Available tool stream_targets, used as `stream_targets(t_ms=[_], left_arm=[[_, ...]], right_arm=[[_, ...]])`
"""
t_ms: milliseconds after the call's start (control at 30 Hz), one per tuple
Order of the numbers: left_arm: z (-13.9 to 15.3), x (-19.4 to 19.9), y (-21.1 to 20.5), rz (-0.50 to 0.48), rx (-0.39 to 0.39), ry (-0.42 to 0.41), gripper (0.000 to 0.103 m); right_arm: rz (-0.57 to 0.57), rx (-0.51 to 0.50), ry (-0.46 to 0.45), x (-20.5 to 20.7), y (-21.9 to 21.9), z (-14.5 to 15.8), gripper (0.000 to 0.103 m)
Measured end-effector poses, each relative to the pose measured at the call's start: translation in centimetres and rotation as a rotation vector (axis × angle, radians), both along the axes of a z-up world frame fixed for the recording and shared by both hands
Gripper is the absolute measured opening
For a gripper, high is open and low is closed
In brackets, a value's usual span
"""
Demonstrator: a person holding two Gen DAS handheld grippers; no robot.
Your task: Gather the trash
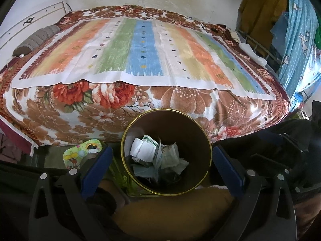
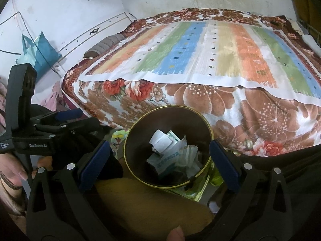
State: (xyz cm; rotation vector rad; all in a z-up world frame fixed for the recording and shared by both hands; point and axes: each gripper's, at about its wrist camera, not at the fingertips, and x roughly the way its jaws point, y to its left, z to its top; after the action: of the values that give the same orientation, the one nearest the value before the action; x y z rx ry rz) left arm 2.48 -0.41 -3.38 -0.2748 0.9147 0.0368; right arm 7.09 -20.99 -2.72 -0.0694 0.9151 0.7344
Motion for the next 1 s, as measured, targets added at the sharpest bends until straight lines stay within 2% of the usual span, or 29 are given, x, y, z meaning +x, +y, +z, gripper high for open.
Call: stream_targets(t_ms=[1000], left_arm=[[-0.02, 0.01, -0.09, -0.002, 0.001, 0.001, 0.097]], right_arm=[[0.001, 0.001, 0.009, 0.21, -0.24, -0.05, 0.094]])
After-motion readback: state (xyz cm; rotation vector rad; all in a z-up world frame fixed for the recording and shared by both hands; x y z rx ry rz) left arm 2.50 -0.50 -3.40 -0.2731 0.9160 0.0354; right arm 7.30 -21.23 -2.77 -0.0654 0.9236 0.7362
